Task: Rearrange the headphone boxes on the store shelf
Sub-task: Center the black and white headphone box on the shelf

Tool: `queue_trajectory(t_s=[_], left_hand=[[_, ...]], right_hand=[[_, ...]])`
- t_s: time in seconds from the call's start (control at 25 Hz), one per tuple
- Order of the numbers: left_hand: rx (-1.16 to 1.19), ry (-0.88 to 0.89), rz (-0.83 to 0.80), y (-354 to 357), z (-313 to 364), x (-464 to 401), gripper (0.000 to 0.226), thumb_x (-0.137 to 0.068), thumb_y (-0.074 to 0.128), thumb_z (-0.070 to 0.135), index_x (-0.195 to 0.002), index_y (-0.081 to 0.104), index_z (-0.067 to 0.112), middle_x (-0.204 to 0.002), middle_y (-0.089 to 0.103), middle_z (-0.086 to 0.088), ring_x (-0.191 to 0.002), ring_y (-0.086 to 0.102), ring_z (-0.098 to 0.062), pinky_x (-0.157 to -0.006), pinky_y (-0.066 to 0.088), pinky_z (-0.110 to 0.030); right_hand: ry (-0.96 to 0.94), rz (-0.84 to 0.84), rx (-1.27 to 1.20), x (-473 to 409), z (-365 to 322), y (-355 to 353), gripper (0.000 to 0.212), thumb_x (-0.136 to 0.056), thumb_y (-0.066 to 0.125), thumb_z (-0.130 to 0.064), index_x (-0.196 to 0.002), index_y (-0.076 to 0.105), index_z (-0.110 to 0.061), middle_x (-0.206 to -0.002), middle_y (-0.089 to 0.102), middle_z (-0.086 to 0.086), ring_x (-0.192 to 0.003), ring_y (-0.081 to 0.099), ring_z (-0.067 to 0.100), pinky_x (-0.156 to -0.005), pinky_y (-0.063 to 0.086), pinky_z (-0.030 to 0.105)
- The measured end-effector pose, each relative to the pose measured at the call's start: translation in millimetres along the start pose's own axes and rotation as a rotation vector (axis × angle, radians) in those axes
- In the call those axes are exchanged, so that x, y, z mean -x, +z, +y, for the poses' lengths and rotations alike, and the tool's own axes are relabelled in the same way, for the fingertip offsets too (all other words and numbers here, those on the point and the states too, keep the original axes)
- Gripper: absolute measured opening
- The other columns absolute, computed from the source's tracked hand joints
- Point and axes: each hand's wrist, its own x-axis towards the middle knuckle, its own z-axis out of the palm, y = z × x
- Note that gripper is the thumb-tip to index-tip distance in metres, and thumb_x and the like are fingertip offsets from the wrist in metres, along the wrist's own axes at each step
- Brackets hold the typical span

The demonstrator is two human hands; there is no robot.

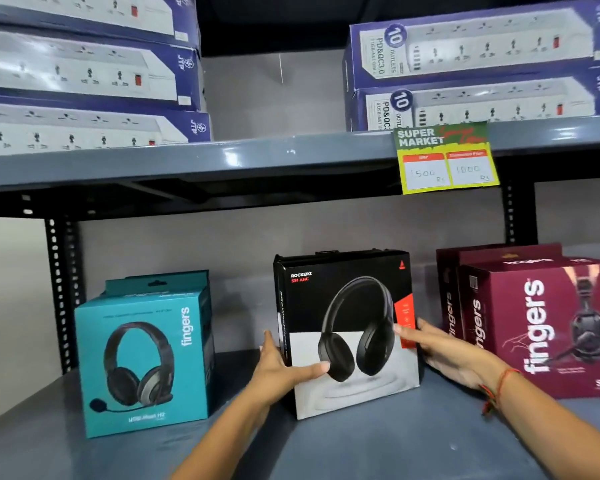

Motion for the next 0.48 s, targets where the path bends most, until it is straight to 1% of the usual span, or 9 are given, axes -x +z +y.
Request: queue_trajectory(t_s=[0.04, 0.08, 0.12, 0.16, 0.24, 0.28, 0.36, 0.4, 0.48], left_hand=[[0.037, -0.026, -0.077, -6.1, 0.8, -3.1, 0.161, -0.046, 0.099, 0.046, -0.158, -0.015, 0.026, -0.166, 0.024, 0.001, -0.152, 0.024, -0.016, -0.122, 0.023, -0.038], [0.069, -0.026, -0.142, -10.2, 1.0, -6.4, 0.152, -0.053, 0.098, 0.037, -0.159, -0.009, 0.026, -0.159, 0.038, 0.004, -0.145, 0.038, -0.015, -0.119, 0.029, -0.034], [0.084, -0.014, -0.178, -13.1, 0.6, -9.7, 0.139, -0.059, 0.096, 0.027, -0.16, 0.001, 0.025, -0.148, 0.053, 0.008, -0.133, 0.052, -0.012, -0.111, 0.039, -0.03], [0.087, 0.002, -0.191, -15.6, -1.1, -13.3, 0.125, -0.065, 0.094, 0.02, -0.159, 0.012, 0.022, -0.135, 0.063, 0.01, -0.119, 0.062, -0.007, -0.101, 0.047, -0.026], [0.093, 0.021, -0.178, -18.7, -0.9, -17.6, 0.089, -0.074, 0.087, 0.01, -0.147, 0.037, 0.02, -0.117, 0.072, 0.01, -0.099, 0.069, -0.001, -0.078, 0.054, -0.017], [0.091, 0.023, -0.172, -19.7, -1.0, -19.6, 0.077, -0.075, 0.086, 0.008, -0.139, 0.045, 0.022, -0.112, 0.074, 0.01, -0.095, 0.07, 0.0, -0.073, 0.054, -0.016], [0.085, 0.007, -0.192, -20.9, -3.6, -24.1, 0.077, -0.068, 0.09, 0.012, -0.133, 0.051, 0.026, -0.109, 0.077, 0.009, -0.099, 0.071, -0.005, -0.078, 0.052, -0.021], [0.081, 0.001, -0.205, -21.0, -6.9, -27.4, 0.08, -0.063, 0.091, 0.015, -0.132, 0.052, 0.027, -0.111, 0.078, 0.009, -0.103, 0.072, -0.008, -0.084, 0.052, -0.024], [0.061, -0.001, -0.223, -21.1, -11.8, -30.0, 0.086, -0.058, 0.094, 0.022, -0.134, 0.053, 0.028, -0.117, 0.076, 0.008, -0.111, 0.07, -0.012, -0.099, 0.051, -0.032]], right_hand=[[-0.014, -0.037, 0.007, -2.4, 1.2, 1.5, 0.091, -0.062, 0.09, -0.048, -0.141, 0.053, -0.022, -0.133, 0.069, -0.004, -0.128, 0.059, 0.015, -0.118, 0.034, 0.039], [-0.023, -0.059, 0.026, -5.1, 1.4, 2.4, 0.085, -0.064, 0.09, -0.043, -0.138, 0.056, -0.021, -0.131, 0.07, -0.003, -0.128, 0.06, 0.016, -0.118, 0.034, 0.04], [-0.027, -0.082, 0.042, -7.9, 0.9, 2.9, 0.08, -0.066, 0.088, -0.04, -0.137, 0.057, -0.021, -0.131, 0.07, -0.002, -0.128, 0.06, 0.017, -0.118, 0.035, 0.042], [-0.03, -0.102, 0.062, -11.2, 0.8, 2.8, 0.076, -0.069, 0.086, -0.037, -0.137, 0.056, -0.022, -0.131, 0.07, -0.001, -0.128, 0.06, 0.018, -0.118, 0.035, 0.043], [-0.026, -0.119, 0.095, -14.6, 0.5, 3.4, 0.072, -0.073, 0.084, -0.032, -0.138, 0.055, -0.024, -0.13, 0.071, -0.001, -0.126, 0.062, 0.017, -0.115, 0.039, 0.041], [-0.025, -0.121, 0.116, -16.2, 0.6, 3.8, 0.072, -0.073, 0.084, -0.031, -0.138, 0.054, -0.025, -0.129, 0.071, -0.003, -0.124, 0.063, 0.016, -0.113, 0.041, 0.038], [-0.026, -0.104, 0.153, -19.5, 1.8, 6.9, 0.075, -0.072, 0.086, -0.032, -0.138, 0.053, -0.025, -0.127, 0.072, -0.006, -0.12, 0.065, 0.011, -0.106, 0.046, 0.031], [-0.029, -0.091, 0.165, -20.6, 3.4, 9.0, 0.075, -0.07, 0.087, -0.032, -0.137, 0.053, -0.024, -0.125, 0.073, -0.006, -0.118, 0.067, 0.01, -0.102, 0.048, 0.029], [-0.039, -0.069, 0.162, -22.7, 6.2, 13.6, 0.074, -0.07, 0.088, -0.031, -0.136, 0.056, -0.023, -0.123, 0.074, -0.006, -0.116, 0.068, 0.009, -0.103, 0.049, 0.029]])
